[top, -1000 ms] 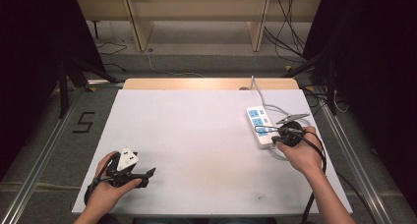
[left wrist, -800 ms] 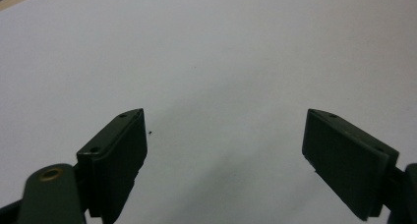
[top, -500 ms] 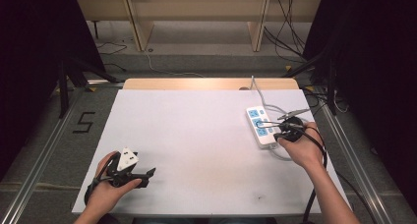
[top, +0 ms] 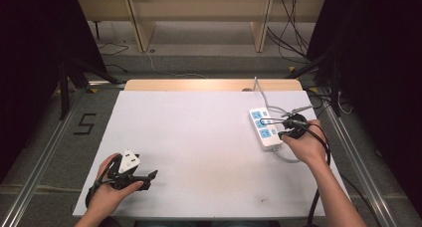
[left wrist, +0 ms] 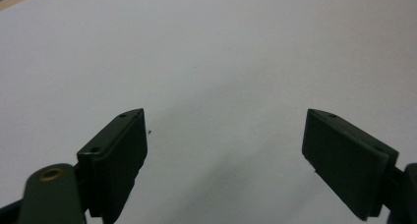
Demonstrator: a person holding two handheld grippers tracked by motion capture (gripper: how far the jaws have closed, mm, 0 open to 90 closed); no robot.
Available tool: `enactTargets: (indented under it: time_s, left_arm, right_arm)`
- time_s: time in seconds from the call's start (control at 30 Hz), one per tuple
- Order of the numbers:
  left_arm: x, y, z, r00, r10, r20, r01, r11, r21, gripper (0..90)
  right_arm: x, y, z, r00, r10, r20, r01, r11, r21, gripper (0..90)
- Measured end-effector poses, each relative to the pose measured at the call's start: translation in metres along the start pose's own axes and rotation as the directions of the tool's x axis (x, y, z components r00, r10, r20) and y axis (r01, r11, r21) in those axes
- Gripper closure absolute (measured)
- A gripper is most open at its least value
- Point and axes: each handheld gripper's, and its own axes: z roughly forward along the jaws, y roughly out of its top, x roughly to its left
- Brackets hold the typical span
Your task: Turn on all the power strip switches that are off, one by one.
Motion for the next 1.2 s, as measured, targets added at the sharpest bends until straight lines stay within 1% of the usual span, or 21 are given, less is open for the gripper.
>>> enactTargets:
  time_s: [0.27,0.67,1.2]
  left_arm:
    - [0.000,0.000,0.000,1.0000,0.000,0.001,0.000,1.0000,0.000,17.1]
    - [0.000,0.000,0.000,1.0000,0.001,0.000,-0.001,1.0000,0.001,17.1]
    - [0.001,0.000,0.000,1.0000,-0.002,0.000,0.002,1.0000,0.001,17.2]
  right_arm:
    - [-0.003,0.007,0.005,1.0000,-0.002,0.003,0.002,1.000,0.019,90.0]
    - [-0.011,0.015,0.014,0.9999,0.013,0.006,-0.013,0.998,0.058,90.0]
    - [-0.013,0.027,0.021,0.9999,0.017,0.001,-0.017,0.996,0.087,90.0]
